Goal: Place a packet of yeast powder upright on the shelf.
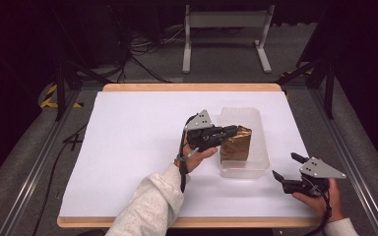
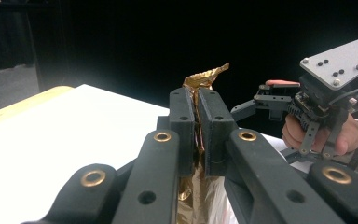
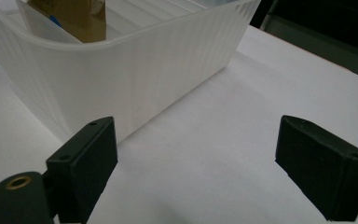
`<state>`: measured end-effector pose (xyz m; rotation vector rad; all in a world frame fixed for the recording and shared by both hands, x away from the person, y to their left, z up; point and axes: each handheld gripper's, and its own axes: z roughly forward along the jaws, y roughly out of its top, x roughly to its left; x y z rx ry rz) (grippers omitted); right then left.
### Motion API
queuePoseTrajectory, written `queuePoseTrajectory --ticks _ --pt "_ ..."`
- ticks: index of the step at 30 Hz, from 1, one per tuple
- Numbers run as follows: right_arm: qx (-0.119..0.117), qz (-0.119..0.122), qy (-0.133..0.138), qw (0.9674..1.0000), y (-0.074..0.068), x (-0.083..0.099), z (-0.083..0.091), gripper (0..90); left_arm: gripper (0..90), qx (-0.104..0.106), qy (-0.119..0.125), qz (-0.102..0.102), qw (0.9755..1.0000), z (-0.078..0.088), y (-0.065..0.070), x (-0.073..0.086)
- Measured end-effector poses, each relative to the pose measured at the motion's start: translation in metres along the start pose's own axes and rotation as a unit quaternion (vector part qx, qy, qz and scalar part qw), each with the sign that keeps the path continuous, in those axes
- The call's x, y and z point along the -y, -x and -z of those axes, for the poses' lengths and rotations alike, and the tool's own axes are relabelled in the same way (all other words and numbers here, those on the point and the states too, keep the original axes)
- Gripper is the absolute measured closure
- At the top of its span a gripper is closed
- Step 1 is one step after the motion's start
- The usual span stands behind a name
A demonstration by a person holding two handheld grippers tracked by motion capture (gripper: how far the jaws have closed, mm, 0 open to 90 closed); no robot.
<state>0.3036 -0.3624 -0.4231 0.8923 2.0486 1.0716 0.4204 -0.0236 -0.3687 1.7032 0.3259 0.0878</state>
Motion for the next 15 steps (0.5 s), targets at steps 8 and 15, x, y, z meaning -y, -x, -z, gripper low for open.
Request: queuePoseTrajectory --ticks 8,15 --pt "0.000 -0.001 0.000 1.0000 0.0008 0.0006 -0.0004 13.3 84.7 0.000 -0.005 -0.005 1.0000 -0.0003 0.0022 -0.0017" --pt "-0.001 -0.002 0.000 1.0000 0.0007 0.0008 -0.0004 13.2 84.5 -0.005 -0.013 -0.016 0.9998 -0.0001 0.0050 -0.0040"
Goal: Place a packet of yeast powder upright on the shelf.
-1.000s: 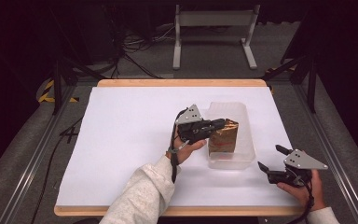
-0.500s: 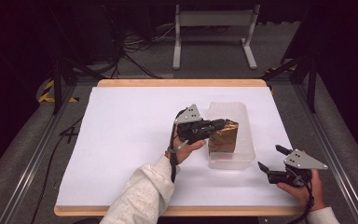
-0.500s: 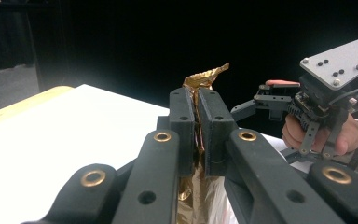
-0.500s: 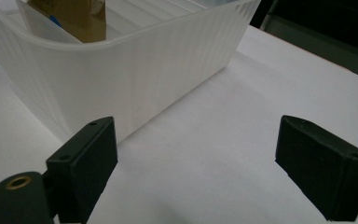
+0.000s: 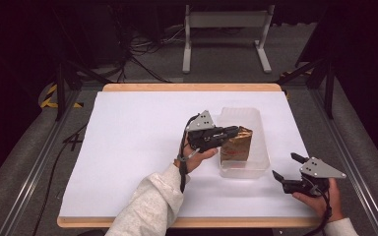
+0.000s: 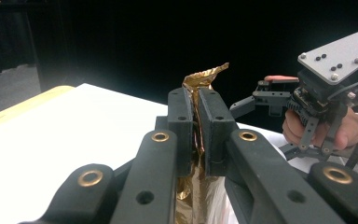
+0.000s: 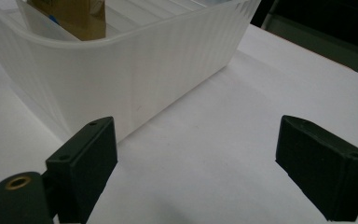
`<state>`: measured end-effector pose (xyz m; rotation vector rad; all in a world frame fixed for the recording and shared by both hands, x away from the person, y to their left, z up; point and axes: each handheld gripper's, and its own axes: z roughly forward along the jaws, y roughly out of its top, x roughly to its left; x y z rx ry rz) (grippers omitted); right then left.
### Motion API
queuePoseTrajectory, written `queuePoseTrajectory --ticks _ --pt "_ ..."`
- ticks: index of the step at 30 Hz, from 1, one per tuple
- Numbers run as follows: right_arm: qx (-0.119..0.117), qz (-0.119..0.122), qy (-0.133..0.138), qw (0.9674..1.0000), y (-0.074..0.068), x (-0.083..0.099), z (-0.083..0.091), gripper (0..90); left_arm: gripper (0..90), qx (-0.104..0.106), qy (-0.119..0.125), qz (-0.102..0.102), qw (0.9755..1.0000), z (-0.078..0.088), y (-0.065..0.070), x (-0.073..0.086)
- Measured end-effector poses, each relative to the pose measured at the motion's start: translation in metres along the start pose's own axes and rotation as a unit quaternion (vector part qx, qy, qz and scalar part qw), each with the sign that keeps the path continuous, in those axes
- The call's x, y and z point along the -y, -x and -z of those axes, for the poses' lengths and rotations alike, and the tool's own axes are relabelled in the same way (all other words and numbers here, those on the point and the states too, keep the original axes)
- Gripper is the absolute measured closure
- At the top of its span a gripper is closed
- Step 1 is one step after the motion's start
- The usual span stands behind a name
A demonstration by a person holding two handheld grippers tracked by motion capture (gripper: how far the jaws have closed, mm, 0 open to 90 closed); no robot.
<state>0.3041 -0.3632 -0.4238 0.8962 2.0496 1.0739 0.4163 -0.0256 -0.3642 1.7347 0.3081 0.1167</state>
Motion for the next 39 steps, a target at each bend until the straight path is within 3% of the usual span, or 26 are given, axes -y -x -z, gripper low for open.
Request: queuePoseTrajectory --ticks 14,19,22,32,39 --pt "0.006 -0.001 -0.001 1.0000 0.000 0.000 -0.001 13.4 82.5 -0.004 -0.016 -0.010 0.9998 -0.001 0.005 -0.005" --pt "0.006 0.000 0.001 1.0000 0.000 0.000 0.000 13.4 81.1 -0.011 -0.033 -0.027 0.9990 -0.002 0.007 -0.010" --pt "0.005 0.001 0.001 1.0000 -0.001 -0.001 0.000 13.4 79.6 -0.018 -0.051 -0.046 0.9975 -0.003 0.011 -0.015" --pt "0.004 0.001 0.002 1.0000 -0.001 -0.001 0.000 13.4 71.8 -0.025 -0.067 -0.071 0.9949 -0.001 0.015 -0.020" --pt "0.004 0.001 0.002 1.0000 -0.001 -0.001 0.000 13.4 65.6 -0.038 -0.085 -0.098 0.9908 0.003 0.021 -0.026"
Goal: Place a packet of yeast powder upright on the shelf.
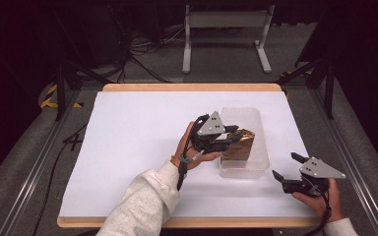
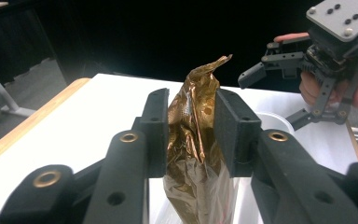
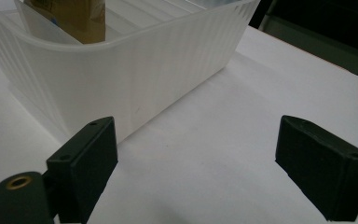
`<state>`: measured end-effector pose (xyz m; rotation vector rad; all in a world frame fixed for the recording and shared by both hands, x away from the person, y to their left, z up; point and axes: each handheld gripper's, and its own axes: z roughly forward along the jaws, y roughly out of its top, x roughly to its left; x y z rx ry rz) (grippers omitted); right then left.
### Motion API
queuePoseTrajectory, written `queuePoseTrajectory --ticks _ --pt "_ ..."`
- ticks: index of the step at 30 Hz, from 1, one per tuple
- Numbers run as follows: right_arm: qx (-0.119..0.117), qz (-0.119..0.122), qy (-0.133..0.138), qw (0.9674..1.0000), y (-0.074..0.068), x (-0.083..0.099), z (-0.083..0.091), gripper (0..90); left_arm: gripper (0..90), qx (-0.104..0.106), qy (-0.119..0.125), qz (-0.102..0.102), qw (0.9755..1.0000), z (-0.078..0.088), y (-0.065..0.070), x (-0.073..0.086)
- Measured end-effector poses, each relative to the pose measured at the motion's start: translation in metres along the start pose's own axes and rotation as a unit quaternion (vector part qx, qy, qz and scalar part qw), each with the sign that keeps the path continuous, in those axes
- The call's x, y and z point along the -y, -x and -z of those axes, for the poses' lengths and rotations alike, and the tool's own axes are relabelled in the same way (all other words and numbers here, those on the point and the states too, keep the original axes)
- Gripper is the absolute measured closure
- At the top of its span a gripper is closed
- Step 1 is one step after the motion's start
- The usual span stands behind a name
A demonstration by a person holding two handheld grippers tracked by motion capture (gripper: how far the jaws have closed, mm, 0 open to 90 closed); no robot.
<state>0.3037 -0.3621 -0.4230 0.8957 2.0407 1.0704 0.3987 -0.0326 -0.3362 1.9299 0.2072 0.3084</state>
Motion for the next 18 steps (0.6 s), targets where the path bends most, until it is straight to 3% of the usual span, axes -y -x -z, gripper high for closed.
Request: queuePoseTrajectory --ticks 9,18 --pt "-0.002 0.000 0.000 1.0000 0.000 0.000 0.000 13.4 57.7 -0.018 -0.013 -0.023 0.9995 0.013 -0.001 -0.006" --pt "-0.002 0.000 0.000 1.0000 -0.001 -0.001 0.000 13.4 35.6 -0.064 -0.045 -0.046 0.9959 0.028 -0.001 -0.006"
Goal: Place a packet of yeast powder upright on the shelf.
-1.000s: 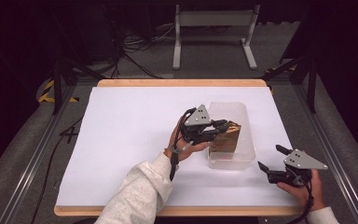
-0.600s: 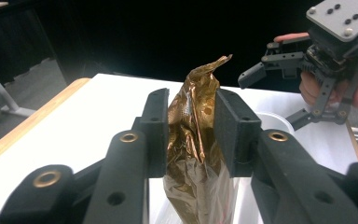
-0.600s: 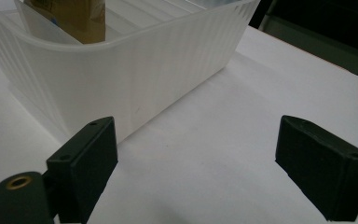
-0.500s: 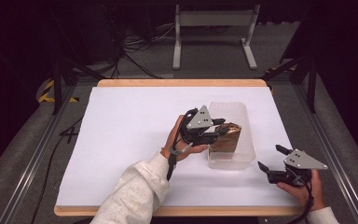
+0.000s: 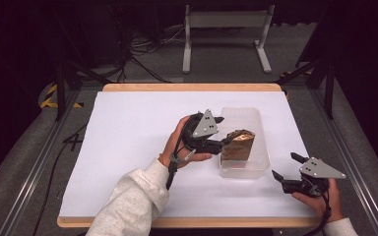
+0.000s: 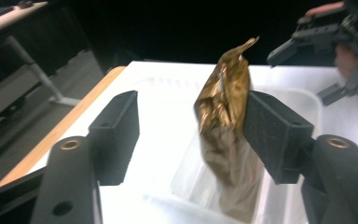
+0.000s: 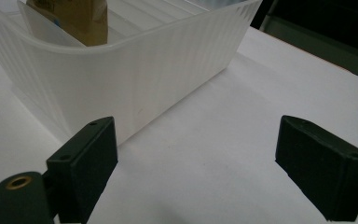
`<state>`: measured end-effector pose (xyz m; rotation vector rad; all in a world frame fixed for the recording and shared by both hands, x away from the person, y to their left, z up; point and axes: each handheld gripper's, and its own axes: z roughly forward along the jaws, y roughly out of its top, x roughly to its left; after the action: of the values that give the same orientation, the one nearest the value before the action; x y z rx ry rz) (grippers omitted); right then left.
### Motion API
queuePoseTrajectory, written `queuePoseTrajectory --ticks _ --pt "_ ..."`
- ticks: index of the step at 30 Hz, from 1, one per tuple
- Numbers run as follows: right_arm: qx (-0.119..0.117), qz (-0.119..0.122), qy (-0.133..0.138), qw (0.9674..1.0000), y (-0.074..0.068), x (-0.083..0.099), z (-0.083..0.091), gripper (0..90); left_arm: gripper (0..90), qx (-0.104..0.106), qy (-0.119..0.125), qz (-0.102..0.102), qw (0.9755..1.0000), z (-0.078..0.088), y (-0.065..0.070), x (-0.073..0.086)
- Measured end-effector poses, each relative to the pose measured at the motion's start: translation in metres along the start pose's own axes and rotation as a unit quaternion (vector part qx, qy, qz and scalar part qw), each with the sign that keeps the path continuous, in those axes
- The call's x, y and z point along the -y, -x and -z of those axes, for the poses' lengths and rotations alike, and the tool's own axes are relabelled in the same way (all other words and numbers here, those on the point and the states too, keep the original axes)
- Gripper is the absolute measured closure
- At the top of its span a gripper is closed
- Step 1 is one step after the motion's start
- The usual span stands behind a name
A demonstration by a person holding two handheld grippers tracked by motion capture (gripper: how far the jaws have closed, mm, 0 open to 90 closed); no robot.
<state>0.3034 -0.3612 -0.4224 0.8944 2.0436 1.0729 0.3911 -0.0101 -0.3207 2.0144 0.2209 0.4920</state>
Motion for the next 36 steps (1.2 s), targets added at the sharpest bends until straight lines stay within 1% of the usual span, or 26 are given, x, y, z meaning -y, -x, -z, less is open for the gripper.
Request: queuePoseTrajectory --ticks 3,6,9,10,12,13,14,15,16,18,19,20,25,26,27,28,31,32,33,36 --pt "0.001 0.000 0.000 1.0000 0.000 0.000 0.000 13.4 32.0 -0.002 -0.006 0.000 1.0000 0.003 0.000 0.002" --pt "0.001 0.001 0.001 1.0000 0.000 0.000 0.001 13.3 29.7 -0.008 -0.021 -0.010 0.9997 0.009 0.000 0.006" --pt "0.001 -0.001 0.001 1.0000 0.000 0.000 0.001 13.4 26.8 -0.012 -0.028 -0.013 0.9995 0.012 0.000 0.008" --pt "0.002 0.000 0.002 1.0000 0.000 0.000 0.001 13.4 26.2 -0.015 -0.032 -0.016 0.9993 0.016 0.001 0.011" --pt "0.001 -0.001 0.000 1.0000 0.000 0.000 0.001 13.4 24.2 -0.016 -0.034 -0.017 0.9992 0.017 0.001 0.012" --pt "0.001 -0.001 0.000 1.0000 0.000 0.000 0.001 13.4 23.6 -0.019 -0.041 -0.016 0.9989 0.021 0.001 0.016" --pt "0.001 -0.001 0.000 1.0000 0.000 0.000 0.001 13.4 22.9 -0.019 -0.041 -0.016 0.9989 0.021 0.001 0.016" --pt "0.001 0.001 0.001 1.0000 0.000 -0.001 0.001 13.4 22.2 -0.024 -0.049 -0.015 0.9984 0.025 0.001 0.021" --pt "0.001 0.000 0.001 1.0000 0.000 -0.001 0.002 13.4 21.8 -0.024 -0.052 -0.015 0.9982 0.026 0.000 0.023" --pt "0.001 0.000 0.003 1.0000 0.000 -0.001 0.002 13.4 20.5 -0.031 -0.061 -0.015 0.9975 0.030 -0.001 0.028" --pt "0.001 -0.002 0.003 1.0000 0.000 -0.001 0.002 13.4 19.3 -0.034 -0.070 -0.017 0.9968 0.032 -0.001 0.031" --pt "0.001 -0.002 0.003 1.0000 0.000 -0.001 0.002 13.4 18.8 -0.034 -0.070 -0.017 0.9968 0.032 -0.001 0.031" --pt "0.001 0.000 0.004 1.0000 -0.001 -0.001 0.002 13.4 17.0 -0.043 -0.087 -0.018 0.9951 0.043 -0.004 0.045" --pt "0.001 0.000 0.004 1.0000 0.000 -0.001 0.002 13.4 16.1 -0.040 -0.089 -0.016 0.9951 0.045 -0.004 0.048" --pt "0.001 0.000 0.003 1.0000 0.000 -0.001 0.002 13.4 15.8 -0.038 -0.091 -0.018 0.9949 0.046 -0.004 0.051" --pt "0.001 0.000 0.002 1.0000 0.000 -0.001 0.002 13.4 15.4 -0.042 -0.097 -0.021 0.9942 0.048 -0.004 0.055" --pt "0.001 0.001 0.001 1.0000 -0.001 -0.001 0.001 13.4 14.4 -0.048 -0.107 -0.016 0.9929 0.052 -0.007 0.063" --pt "0.001 0.002 0.000 1.0000 -0.001 -0.001 0.000 13.4 14.0 -0.048 -0.108 -0.015 0.9929 0.053 -0.007 0.065" --pt "0.000 0.001 0.000 1.0000 -0.001 -0.001 0.000 13.4 13.9 -0.050 -0.114 -0.011 0.9922 0.055 -0.008 0.068" --pt "0.000 0.003 0.000 1.0000 -0.001 -0.001 0.000 13.4 13.1 -0.052 -0.124 -0.010 0.9908 0.058 -0.010 0.073"
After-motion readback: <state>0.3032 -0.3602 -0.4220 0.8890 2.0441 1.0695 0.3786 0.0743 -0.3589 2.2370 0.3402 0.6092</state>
